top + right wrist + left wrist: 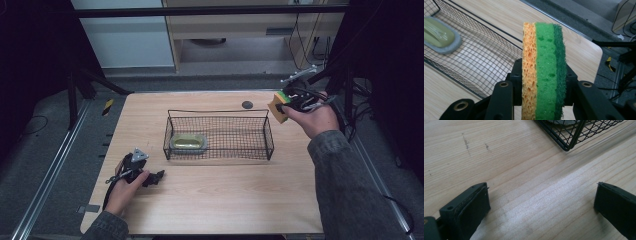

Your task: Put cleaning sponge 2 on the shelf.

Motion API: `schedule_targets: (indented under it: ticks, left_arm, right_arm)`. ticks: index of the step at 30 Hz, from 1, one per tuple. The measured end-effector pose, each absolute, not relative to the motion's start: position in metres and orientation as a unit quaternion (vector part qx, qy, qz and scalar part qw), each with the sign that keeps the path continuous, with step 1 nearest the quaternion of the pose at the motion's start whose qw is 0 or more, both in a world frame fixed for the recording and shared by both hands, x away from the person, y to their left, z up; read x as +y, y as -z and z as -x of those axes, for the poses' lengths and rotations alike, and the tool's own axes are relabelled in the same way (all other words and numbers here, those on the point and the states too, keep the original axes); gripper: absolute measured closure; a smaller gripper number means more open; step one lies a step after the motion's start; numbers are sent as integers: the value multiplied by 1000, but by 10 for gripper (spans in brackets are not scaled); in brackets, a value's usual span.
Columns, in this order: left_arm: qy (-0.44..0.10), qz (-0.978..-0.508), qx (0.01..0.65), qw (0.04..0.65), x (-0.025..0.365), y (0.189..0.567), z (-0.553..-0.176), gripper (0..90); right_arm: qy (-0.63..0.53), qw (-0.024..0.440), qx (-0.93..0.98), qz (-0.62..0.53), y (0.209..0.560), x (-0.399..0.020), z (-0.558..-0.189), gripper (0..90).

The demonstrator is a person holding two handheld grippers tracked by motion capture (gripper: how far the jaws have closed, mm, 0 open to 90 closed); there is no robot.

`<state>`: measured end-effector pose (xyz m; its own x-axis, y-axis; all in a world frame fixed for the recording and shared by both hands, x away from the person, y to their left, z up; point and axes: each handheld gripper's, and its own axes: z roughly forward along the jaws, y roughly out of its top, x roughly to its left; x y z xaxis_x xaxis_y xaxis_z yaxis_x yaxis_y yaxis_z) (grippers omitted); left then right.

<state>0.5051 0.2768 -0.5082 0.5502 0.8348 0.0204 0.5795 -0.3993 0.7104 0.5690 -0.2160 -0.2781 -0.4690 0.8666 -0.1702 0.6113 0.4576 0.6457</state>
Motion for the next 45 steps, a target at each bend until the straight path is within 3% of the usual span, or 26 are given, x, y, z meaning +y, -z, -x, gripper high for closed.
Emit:
schedule_targets:
  ticks: [26, 45]
  left_arm:
    - [-195, -810, 441, 333, 278, 508, -509, 0]
    - [-196, -810, 442, 333, 278, 508, -509, 0]
  right_arm:
    - [-268, 229, 829, -434, 295, -180, -601, 643]
    - [-233, 203, 837, -452, 347, -174, -604, 644]
